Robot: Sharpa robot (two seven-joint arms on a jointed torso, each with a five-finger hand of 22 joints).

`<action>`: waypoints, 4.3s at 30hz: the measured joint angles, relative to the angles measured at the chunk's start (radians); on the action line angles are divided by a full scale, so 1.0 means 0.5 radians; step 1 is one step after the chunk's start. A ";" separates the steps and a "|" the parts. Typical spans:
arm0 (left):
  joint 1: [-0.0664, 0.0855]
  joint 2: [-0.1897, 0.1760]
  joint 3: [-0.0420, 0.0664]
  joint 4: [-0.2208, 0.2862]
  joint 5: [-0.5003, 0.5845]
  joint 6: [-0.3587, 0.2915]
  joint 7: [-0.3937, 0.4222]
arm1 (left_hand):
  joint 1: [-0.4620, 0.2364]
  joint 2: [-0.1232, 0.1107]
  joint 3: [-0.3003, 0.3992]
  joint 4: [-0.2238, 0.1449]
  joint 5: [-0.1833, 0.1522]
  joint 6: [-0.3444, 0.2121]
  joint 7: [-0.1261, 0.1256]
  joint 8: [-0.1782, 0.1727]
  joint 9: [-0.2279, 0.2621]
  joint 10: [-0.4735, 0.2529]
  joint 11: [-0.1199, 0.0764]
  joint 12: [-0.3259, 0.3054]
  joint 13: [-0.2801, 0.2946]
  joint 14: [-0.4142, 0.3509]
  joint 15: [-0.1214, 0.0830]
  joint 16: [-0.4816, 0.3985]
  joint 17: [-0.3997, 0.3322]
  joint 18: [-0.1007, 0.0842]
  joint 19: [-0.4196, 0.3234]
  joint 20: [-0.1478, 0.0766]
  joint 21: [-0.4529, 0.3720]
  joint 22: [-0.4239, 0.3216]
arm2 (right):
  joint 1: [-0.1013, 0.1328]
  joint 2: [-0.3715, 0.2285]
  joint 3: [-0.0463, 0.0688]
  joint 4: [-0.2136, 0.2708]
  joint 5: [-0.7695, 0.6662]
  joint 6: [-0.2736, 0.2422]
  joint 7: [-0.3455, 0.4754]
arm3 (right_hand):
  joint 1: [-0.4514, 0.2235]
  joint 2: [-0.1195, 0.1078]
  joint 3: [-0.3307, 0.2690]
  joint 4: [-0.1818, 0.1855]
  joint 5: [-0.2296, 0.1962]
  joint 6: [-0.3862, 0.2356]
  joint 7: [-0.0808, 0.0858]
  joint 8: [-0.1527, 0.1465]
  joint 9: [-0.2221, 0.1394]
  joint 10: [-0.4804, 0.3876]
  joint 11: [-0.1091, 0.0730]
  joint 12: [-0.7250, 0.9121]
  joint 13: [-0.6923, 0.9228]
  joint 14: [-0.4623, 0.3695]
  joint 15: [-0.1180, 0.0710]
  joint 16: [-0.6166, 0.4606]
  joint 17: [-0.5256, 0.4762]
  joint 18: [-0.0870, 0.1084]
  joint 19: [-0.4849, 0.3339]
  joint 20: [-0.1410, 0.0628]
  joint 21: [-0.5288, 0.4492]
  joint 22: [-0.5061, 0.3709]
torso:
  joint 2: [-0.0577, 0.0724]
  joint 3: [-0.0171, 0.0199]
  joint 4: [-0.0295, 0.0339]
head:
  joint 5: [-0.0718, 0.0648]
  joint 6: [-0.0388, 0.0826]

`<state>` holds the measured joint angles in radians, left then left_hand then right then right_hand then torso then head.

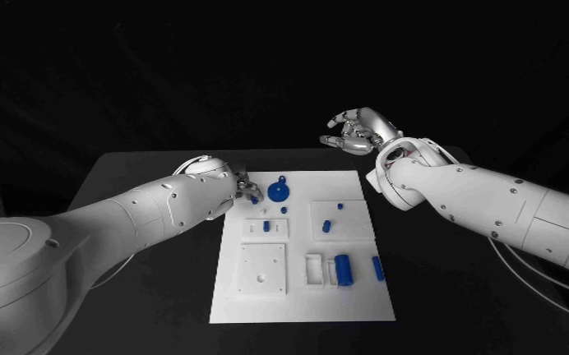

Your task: Assemble the parts on the task board

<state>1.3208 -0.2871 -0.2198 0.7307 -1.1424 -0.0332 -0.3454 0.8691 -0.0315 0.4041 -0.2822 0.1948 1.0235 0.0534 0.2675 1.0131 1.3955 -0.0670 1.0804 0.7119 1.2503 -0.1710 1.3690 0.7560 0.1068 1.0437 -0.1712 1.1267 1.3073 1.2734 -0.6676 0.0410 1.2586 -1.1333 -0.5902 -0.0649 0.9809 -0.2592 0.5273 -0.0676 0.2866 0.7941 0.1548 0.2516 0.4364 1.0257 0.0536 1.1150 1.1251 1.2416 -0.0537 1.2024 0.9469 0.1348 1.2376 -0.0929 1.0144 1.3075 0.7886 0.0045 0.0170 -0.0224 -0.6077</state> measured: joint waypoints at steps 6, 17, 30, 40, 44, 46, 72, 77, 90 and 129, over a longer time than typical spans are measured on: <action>-0.006 -0.052 0.000 0.067 0.039 -0.045 0.026 | 0.005 0.000 0.003 0.003 0.110 -0.007 0.007 -0.008 0.025 0.002 0.003 0.000 -0.009 0.007 0.007 -0.013 0.003 -0.003 0.000 0.000 0.000 0.000 | 0.000 -0.004 0.000 -0.002 0.000 0.000 0.000 | 0.000 0.000 0.000 0.000 0.000 0.000 0.000 0.000 0.000 0.000 0.000 0.000 0.000 0.000 0.000 0.000 0.001 0.000 0.000 0.000 0.000 0.000 | 0.000 -0.0008 0.001 | 0.001 0.004; -0.018 -0.168 0.016 0.201 0.164 -0.112 0.083 | 0.004 -0.001 0.028 -0.007 0.363 -0.011 0.010 -0.112 0.111 0.002 0.003 0.000 -0.020 0.003 0.011 -0.018 0.008 -0.020 0.000 0.000 0.000 0.000 | 0.000 -0.012 0.000 -0.003 0.000 0.001 0.000 | 0.000 0.000 -0.006 0.006 0.000 -0.001 -0.001 0.000 0.000 0.000 0.000 0.008 -0.002 0.000 0.000 0.000 0.001 0.000 -0.001 0.001 0.000 0.000 | 0.000 -0.0019 0.003 | 0.006 0.012; -0.024 -0.243 0.076 0.274 0.251 -0.123 0.088 | 0.035 0.014 0.037 -0.017 0.386 -0.011 0.010 -0.099 -0.498 0.002 0.002 0.000 -0.021 0.001 0.014 -0.018 0.009 -0.012 0.000 0.000 0.000 0.001 | 0.000 -0.018 0.000 -0.004 0.000 0.001 0.000 | 0.000 0.000 -0.006 0.006 0.000 -0.002 -0.002 0.000 0.001 0.000 0.000 0.008 -0.002 0.000 0.000 0.000 0.001 0.000 0.001 -0.008 0.000 0.001 | 0.001 -0.0010 -0.001 | 0.019 0.023; -0.033 -0.331 0.174 0.370 0.403 -0.125 0.089 | 0.053 0.033 0.047 -0.016 0.410 -0.011 0.010 -0.111 -0.576 0.002 0.002 0.000 -0.022 0.000 0.014 -0.018 0.009 0.007 0.000 0.000 0.000 0.001 | 0.000 -0.023 0.000 -0.003 0.002 0.002 0.001 | 0.000 0.000 -0.006 0.006 0.000 -0.002 -0.002 0.000 0.001 0.000 0.000 0.008 -0.004 0.000 0.000 0.000 0.001 0.000 0.001 -0.007 0.000 0.001 | 0.001 0.0004 -0.001 | 0.024 0.033; -0.030 -0.370 0.185 0.418 0.509 -0.122 0.093 | 0.049 0.028 0.047 -0.016 0.410 -0.011 0.010 -0.111 -0.576 0.003 0.002 0.000 -0.022 0.005 0.010 -0.018 0.009 0.007 0.000 0.000 0.000 0.001 | 0.000 -0.026 0.000 -0.004 0.004 0.004 0.002 | 0.000 0.000 -0.006 0.006 0.000 -0.005 -0.005 0.000 0.001 0.000 0.000 0.008 -0.004 0.000 0.000 0.000 0.003 0.000 0.001 -0.007 0.000 0.001 | 0.001 0.0006 -0.002 | 0.026 0.040; -0.030 -0.382 0.186 0.434 0.565 -0.119 0.095 | 0.049 0.028 0.047 -0.016 0.410 -0.011 0.010 -0.111 -0.576 0.003 0.002 0.000 -0.022 0.008 0.006 -0.018 0.009 0.007 0.000 0.000 0.000 0.001 | -0.001 -0.026 0.000 -0.006 0.005 0.006 0.003 | 0.000 0.000 -0.006 0.006 0.000 -0.005 -0.005 0.000 0.001 0.000 0.000 0.008 -0.005 0.000 0.000 0.000 0.003 0.000 0.001 -0.007 0.000 0.001 | 0.001 0.0017 -0.003 | 0.027 0.043; -0.030 -0.409 0.186 0.431 0.685 -0.127 0.151 | -0.032 -0.129 0.034 0.051 -0.094 -0.078 0.023 -0.136 -0.604 -0.007 0.027 0.000 -0.036 0.015 0.014 -0.045 0.014 0.001 0.000 0.000 0.000 -0.005 | -0.009 -0.018 -0.001 -0.016 0.012 0.024 0.009 | 0.000 0.000 -0.006 0.006 0.000 -0.001 0.000 0.000 0.001 0.000 0.000 0.008 -0.007 0.000 0.000 0.000 0.002 0.000 0.000 0.000 0.000 0.000 | 0.003 0.0017 -0.005 | 0.038 0.053; -0.030 -0.431 0.186 0.458 0.659 -0.151 0.203 | -0.033 -0.132 0.035 0.052 -0.097 -0.086 0.028 -0.141 -0.607 -0.005 0.029 0.000 -0.037 0.015 0.014 -0.045 0.015 0.000 0.000 0.000 0.000 -0.005 | -0.009 -0.021 -0.001 -0.015 0.013 0.024 0.010 | 0.000 0.000 -0.006 0.006 0.000 -0.001 0.000 0.000 0.001 0.000 0.000 0.008 -0.007 0.000 0.000 0.000 0.002 0.000 0.000 0.000 0.000 0.000 | 0.003 0.0017 -0.005 | 0.038 0.053; -0.038 -0.514 0.176 0.547 0.258 -0.316 0.449 | 0.139 -0.298 0.129 0.030 -0.097 -0.161 0.053 -0.171 -0.648 -0.051 0.063 -0.023 -0.052 -0.024 0.053 -0.088 0.010 0.003 -0.023 0.007 -0.032 -0.017 | -0.011 -0.036 -0.001 -0.011 0.013 0.026 0.010 | 0.000 0.000 -0.006 0.006 0.000 -0.002 0.000 0.000 0.000 0.000 0.000 0.008 -0.007 0.000 0.000 0.000 0.002 0.000 0.000 0.000 0.000 0.000 | 0.003 0.0015 -0.004 | 0.035 0.056; -0.181 -0.443 0.133 0.437 -0.034 -0.467 0.598 | 0.286 -0.165 0.203 0.141 -0.226 -0.162 0.054 -0.141 -0.677 -0.066 0.075 -0.023 -0.058 -0.033 0.062 -0.105 0.028 0.002 -0.044 0.014 -0.047 -0.016 | -0.019 -0.043 -0.001 -0.009 0.014 0.028 0.013 | 0.000 0.000 -0.006 0.006 0.000 -0.009 -0.002 0.000 0.002 0.000 0.000 0.015 -0.010 0.000 0.000 -0.008 0.003 0.000 0.001 -0.007 0.000 0.000 | 0.004 0.0029 -0.007 | 0.031 0.045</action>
<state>1.2301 -0.5085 -0.1534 0.9491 -1.1596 -0.2665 -0.0463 1.0122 -0.1142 0.5056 -0.2115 0.0816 0.9426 0.0803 0.1968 0.6744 1.3626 -0.0292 1.0688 0.6827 1.2339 -0.1402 1.3166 0.7699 0.1076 1.0220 -0.1642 1.1030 1.2994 1.2638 -0.6889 0.0405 1.2542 -1.1262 -0.5763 -0.0585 0.9809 -0.2592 0.5245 -0.0648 0.2866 0.7898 0.1539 0.2516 0.4372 1.0258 0.0536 1.1228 1.1200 1.2416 -0.0537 1.1985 0.9485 0.1347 1.2379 -0.0963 1.0143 1.3073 0.7904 0.0059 0.0137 -0.0067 -0.5854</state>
